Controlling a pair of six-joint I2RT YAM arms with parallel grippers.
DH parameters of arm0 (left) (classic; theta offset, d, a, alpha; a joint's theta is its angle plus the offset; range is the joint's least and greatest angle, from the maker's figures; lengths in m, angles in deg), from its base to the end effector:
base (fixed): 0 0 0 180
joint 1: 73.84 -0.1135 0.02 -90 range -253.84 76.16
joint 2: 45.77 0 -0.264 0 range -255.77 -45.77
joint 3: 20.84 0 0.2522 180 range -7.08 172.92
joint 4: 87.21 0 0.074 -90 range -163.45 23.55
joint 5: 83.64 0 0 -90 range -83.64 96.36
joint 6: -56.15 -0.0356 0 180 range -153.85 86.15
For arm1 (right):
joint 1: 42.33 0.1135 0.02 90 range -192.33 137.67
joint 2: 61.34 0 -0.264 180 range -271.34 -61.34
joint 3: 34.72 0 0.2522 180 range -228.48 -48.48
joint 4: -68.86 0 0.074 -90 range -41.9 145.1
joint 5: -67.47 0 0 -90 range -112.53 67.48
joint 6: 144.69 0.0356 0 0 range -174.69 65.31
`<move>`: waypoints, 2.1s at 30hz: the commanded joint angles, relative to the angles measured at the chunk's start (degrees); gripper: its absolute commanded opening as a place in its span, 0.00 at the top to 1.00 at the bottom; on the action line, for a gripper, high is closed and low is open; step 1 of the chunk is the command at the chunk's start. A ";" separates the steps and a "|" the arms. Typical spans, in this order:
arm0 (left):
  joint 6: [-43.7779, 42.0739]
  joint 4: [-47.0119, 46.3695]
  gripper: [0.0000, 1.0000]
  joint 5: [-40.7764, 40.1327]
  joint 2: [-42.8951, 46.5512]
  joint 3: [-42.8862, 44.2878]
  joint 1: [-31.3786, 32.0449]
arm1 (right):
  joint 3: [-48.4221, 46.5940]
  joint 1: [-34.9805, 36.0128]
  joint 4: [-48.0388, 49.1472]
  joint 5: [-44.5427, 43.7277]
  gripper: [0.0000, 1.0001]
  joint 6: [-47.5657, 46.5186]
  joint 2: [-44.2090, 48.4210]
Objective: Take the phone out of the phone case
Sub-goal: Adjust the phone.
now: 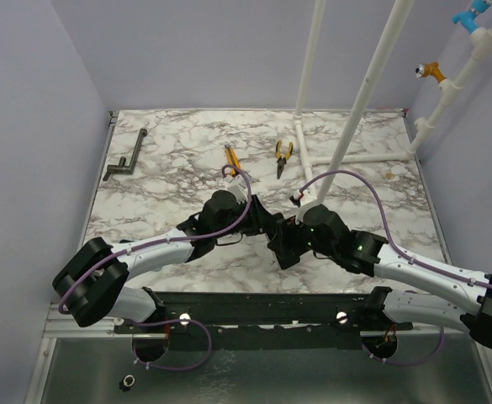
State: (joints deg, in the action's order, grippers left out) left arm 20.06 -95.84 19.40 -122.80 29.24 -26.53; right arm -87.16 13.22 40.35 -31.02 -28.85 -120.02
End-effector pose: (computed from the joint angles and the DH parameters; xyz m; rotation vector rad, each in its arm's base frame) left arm 0.1899 -0.2177 0.2223 0.0532 2.1467 -1.3498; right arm 0.1306 0.1811 0.2494 -0.4906 2.1895 0.6389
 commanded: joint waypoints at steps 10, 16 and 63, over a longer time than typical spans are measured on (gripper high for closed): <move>0.94 -3.54 0.97 4.13 -0.79 1.47 -0.18 | 0.48 0.66 3.14 -0.47 0.99 -0.50 1.72; 0.94 -3.54 1.00 3.35 -0.11 1.05 -0.19 | 0.21 0.71 2.90 -0.36 0.79 -0.48 2.33; 14.02 -15.59 1.00 -13.77 38.47 -8.79 -6.40 | 12.86 -1.24 59.40 12.69 0.26 36.74 6.52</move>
State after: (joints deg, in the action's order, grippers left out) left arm 28.98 -102.13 3.51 -85.69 22.15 -32.63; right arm -76.08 13.03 89.71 -21.90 3.48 -113.13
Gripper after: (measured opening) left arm 0.148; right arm 0.795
